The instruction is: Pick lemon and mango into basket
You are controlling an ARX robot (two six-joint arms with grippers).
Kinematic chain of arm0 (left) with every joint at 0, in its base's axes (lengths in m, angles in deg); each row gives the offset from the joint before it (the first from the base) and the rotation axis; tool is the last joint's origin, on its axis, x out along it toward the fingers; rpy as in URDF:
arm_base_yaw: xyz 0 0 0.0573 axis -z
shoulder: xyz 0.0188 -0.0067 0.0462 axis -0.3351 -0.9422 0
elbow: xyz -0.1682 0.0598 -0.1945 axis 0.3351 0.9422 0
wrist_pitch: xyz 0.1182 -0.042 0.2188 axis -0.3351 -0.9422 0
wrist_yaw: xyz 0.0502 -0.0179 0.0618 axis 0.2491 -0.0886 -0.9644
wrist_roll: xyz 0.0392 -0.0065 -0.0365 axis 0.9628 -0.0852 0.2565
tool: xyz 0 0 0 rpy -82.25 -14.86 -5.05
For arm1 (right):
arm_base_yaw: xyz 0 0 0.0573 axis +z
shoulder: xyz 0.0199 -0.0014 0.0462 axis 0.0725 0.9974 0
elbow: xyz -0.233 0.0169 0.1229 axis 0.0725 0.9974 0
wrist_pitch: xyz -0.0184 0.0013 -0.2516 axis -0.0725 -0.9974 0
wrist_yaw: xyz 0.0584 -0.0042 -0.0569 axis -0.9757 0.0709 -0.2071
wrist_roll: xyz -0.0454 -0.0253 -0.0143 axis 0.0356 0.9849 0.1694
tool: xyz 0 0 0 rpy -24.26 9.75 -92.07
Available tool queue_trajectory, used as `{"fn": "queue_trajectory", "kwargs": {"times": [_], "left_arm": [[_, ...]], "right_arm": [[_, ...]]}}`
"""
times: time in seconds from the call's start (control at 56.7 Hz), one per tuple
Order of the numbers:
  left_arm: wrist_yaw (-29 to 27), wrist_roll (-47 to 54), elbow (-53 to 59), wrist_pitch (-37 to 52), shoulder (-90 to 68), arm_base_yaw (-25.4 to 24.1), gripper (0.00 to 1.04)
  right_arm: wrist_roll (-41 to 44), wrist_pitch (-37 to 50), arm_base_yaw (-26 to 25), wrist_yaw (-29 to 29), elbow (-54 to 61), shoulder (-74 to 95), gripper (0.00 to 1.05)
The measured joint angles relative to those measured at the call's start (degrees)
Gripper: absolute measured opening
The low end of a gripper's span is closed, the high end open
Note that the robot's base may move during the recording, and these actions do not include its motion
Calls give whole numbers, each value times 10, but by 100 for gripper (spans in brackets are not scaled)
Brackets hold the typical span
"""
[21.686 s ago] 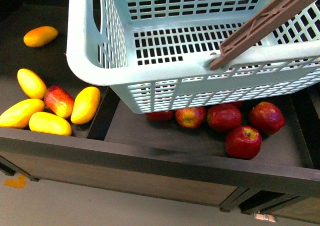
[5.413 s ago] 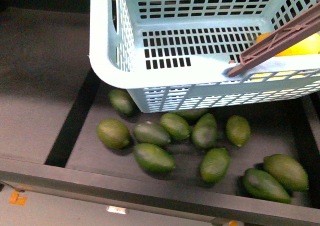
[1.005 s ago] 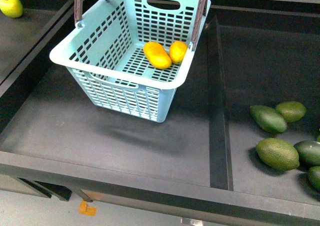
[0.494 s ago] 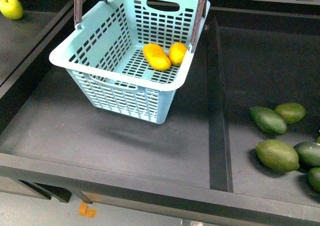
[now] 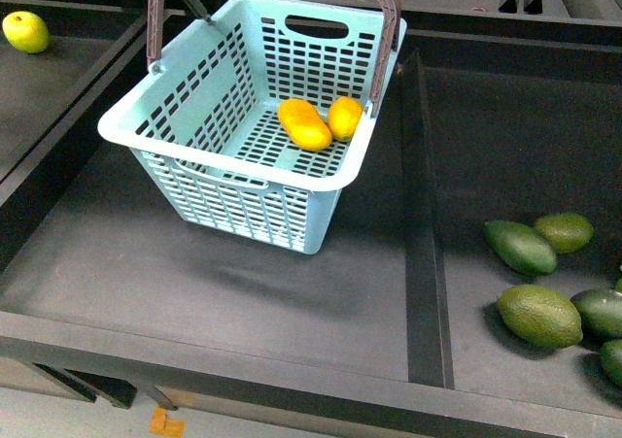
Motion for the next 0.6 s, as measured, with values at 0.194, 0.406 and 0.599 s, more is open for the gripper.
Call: {"fn": "queue_trajectory", "kwargs": {"times": [0.194, 0.406, 0.599], "left_arm": [[0, 0, 0, -31, 31, 0, 3], [0, 0, 0, -132, 129, 0, 3], [0, 0, 0, -132, 129, 0, 3]], "right_arm": [[0, 0, 0, 0, 0, 0, 96], [0, 0, 0, 0, 0, 0, 96], [0, 0, 0, 0, 0, 0, 96]]}}
